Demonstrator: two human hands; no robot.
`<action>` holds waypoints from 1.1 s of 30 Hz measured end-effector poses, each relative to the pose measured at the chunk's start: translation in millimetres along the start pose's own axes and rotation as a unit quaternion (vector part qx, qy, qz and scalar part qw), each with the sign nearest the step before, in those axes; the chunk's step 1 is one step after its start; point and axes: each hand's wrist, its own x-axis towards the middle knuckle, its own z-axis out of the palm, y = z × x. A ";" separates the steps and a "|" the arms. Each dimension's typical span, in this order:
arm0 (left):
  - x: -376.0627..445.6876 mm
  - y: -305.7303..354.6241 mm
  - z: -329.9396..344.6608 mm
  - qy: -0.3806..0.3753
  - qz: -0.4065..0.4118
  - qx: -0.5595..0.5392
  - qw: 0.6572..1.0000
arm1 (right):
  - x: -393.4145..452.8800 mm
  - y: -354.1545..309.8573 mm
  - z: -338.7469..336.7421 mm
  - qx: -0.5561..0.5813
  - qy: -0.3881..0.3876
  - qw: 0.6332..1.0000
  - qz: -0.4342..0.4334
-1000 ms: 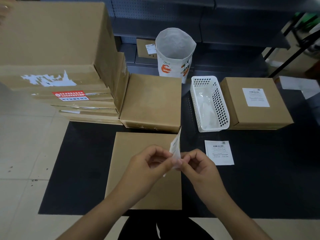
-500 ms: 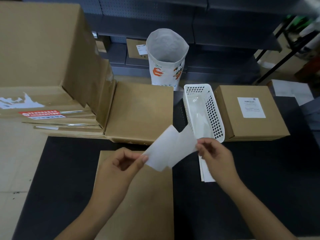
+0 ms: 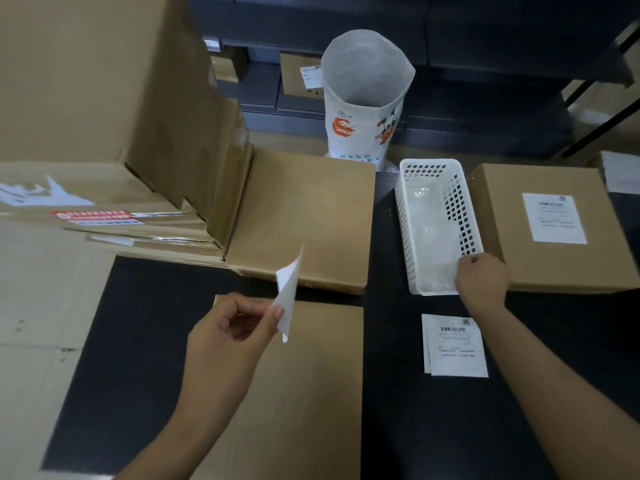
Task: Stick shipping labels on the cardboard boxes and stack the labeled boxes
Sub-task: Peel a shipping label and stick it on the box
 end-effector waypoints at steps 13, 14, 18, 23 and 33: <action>-18.6 -6.4 -3.6 -0.013 0.057 0.058 0.997 | -23.6 -1.2 -11.6 -0.101 0.022 0.990 -0.100; -19.8 -7.1 -3.7 -0.014 0.058 0.058 0.997 | -25.9 -1.5 -13.5 -0.101 0.023 0.989 -0.104; -25.2 -6.8 -4.1 -0.018 0.068 0.065 0.995 | -36.0 -3.5 -22.3 -0.094 0.026 0.987 -0.128; -32.1 -3.8 -6.8 -0.021 0.087 0.068 0.994 | -45.6 -10.4 -32.3 -0.078 0.029 0.984 -0.158; -51.9 -1.9 -10.5 -0.016 0.153 0.089 0.984 | -90.8 -32.3 -62.1 -0.063 0.039 0.974 -0.215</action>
